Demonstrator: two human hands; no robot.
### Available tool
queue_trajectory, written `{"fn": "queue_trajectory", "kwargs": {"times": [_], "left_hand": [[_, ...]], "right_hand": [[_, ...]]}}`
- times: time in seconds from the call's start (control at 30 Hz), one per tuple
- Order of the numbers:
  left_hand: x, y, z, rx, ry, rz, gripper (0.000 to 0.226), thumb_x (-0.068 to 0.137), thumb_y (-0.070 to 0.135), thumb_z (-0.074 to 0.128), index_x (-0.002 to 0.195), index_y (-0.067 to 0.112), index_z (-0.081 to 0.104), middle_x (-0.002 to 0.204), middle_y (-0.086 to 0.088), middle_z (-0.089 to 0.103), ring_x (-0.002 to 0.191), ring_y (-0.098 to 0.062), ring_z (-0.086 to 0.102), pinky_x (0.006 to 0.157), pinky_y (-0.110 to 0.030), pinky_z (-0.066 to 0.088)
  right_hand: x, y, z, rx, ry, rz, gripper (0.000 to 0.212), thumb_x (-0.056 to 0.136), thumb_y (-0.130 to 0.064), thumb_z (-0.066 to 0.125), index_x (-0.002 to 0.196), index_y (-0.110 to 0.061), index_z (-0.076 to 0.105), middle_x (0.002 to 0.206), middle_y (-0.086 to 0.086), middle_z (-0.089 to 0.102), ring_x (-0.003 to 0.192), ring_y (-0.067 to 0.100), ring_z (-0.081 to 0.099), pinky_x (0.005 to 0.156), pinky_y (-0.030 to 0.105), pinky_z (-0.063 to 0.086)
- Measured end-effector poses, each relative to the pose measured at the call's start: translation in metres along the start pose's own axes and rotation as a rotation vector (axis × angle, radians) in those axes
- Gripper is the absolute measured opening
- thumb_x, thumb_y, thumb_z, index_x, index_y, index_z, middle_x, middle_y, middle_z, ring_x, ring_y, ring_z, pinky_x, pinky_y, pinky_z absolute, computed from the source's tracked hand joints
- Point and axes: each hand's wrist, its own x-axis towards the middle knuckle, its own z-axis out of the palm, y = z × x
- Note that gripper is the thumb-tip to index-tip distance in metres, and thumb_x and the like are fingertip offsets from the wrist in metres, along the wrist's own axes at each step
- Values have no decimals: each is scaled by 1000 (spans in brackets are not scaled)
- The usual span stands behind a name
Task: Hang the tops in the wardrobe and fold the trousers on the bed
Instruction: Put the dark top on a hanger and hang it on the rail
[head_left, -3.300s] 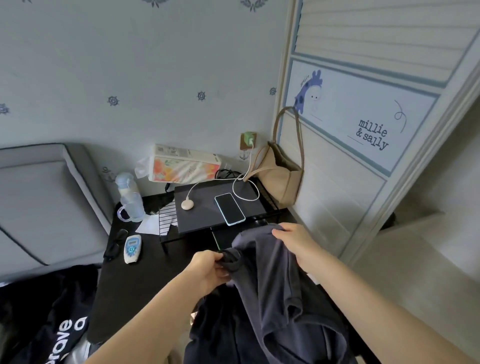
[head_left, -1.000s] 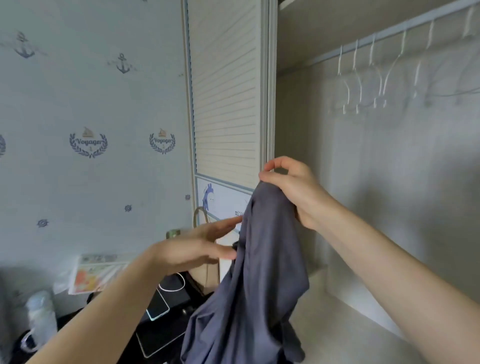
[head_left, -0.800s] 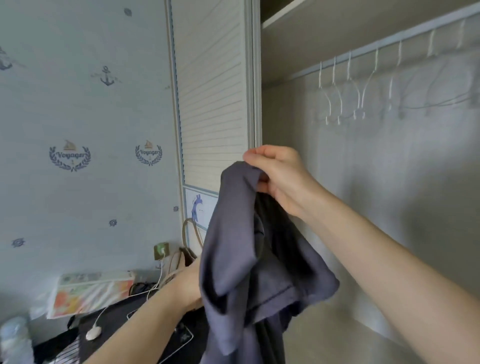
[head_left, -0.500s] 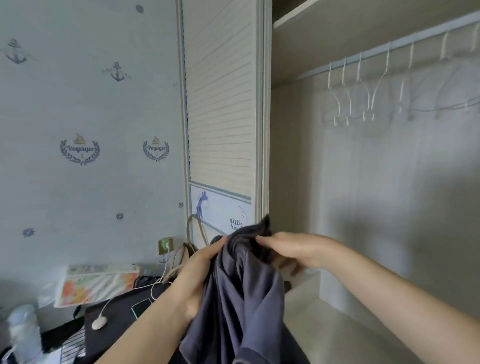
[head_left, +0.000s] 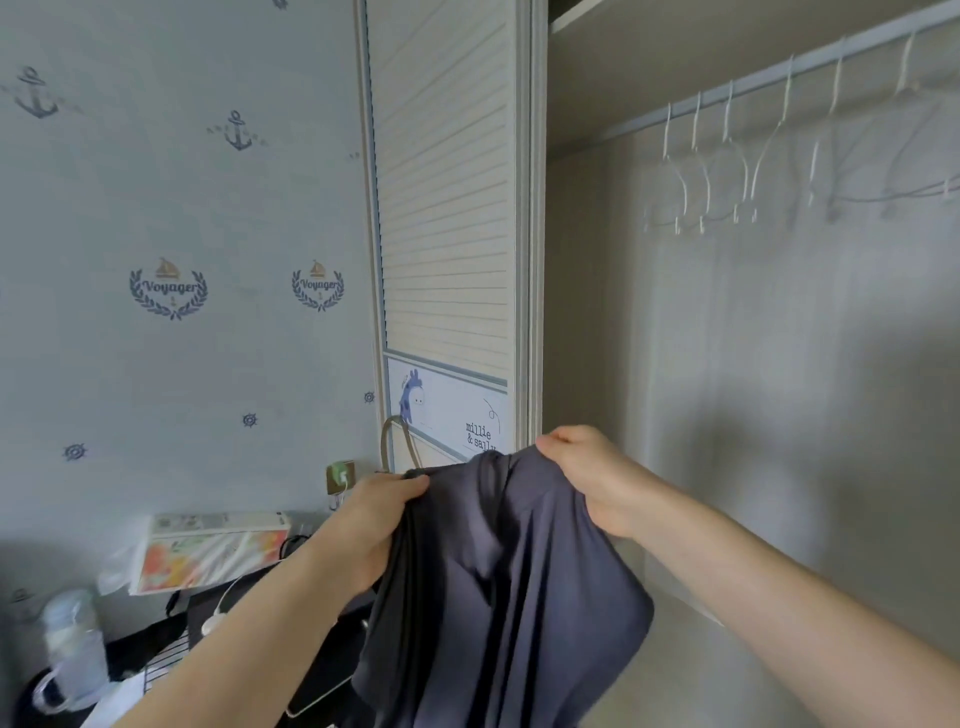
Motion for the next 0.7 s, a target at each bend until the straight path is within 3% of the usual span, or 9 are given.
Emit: {"fn": "queue_trajectory", "kwargs": {"times": [0.07,0.13,0.23,0.3,0.4,0.5,0.57,0.63,0.7], "left_hand": [[4,2,-2,19,85,-26,23,98,6,50,108,-6,67,106,-27,69,91,-35,67,90,-46,53],[-1,9,3,18,-15,-62,30,95,27,59,99,1,72,104,-25,71,85,-32,70,79,-41,54],[-8,15,22,265,-138,-10,59,54,69,81,83,18,76,87,-3,77,82,-19,74,73,-33,55],[4,11,30,481,38,123,49,53,51,88,87,21,69,83,0,74,82,-19,71,72,-34,55],[18,10,25,770,179,187,16,73,17,71,85,8,67,78,-7,66,85,-28,65,76,-33,53],[23,10,24,972,53,-46,27,77,15,61,98,-2,67,86,-16,71,89,-35,70,78,-36,58],[24,12,34,937,-43,-206,27,78,9,56,98,-6,65,79,-21,71,73,-36,73,67,-43,61],[28,22,46,1025,35,-127,15,80,8,53,83,-3,62,64,-16,66,50,-27,67,49,-28,56],[34,33,61,1234,149,42,12,81,12,53,83,2,59,70,-10,62,53,-21,61,50,-23,49]], "right_hand": [[-2,-6,-5,-99,58,-123,19,99,-20,47,84,-11,54,84,5,45,79,18,38,74,30,29],[-3,-11,-9,-160,93,-236,23,99,-21,46,78,-14,54,74,2,43,71,13,37,66,28,29],[-6,-20,-19,-264,107,-344,23,99,-23,45,79,-16,54,68,-6,43,63,8,36,59,24,30],[-6,-24,-29,-286,152,-396,23,99,-23,44,83,-11,56,69,-6,44,64,8,38,60,24,31],[-8,-28,-56,-148,263,-423,23,99,-20,44,82,-9,54,69,-7,42,62,2,37,56,17,33],[-12,-24,-78,-33,299,-421,21,99,-20,46,80,-21,54,66,-10,42,50,-4,35,46,6,30],[-16,-16,-90,-38,322,-465,21,98,-20,48,79,-23,54,64,-14,43,51,-4,35,48,7,31],[-20,-8,-103,-25,358,-494,21,98,-18,49,78,-23,54,66,-13,45,53,-5,37,52,7,34],[-25,1,-119,0,393,-466,20,98,-19,50,79,-23,55,69,-11,47,54,-7,39,56,10,37]]}}
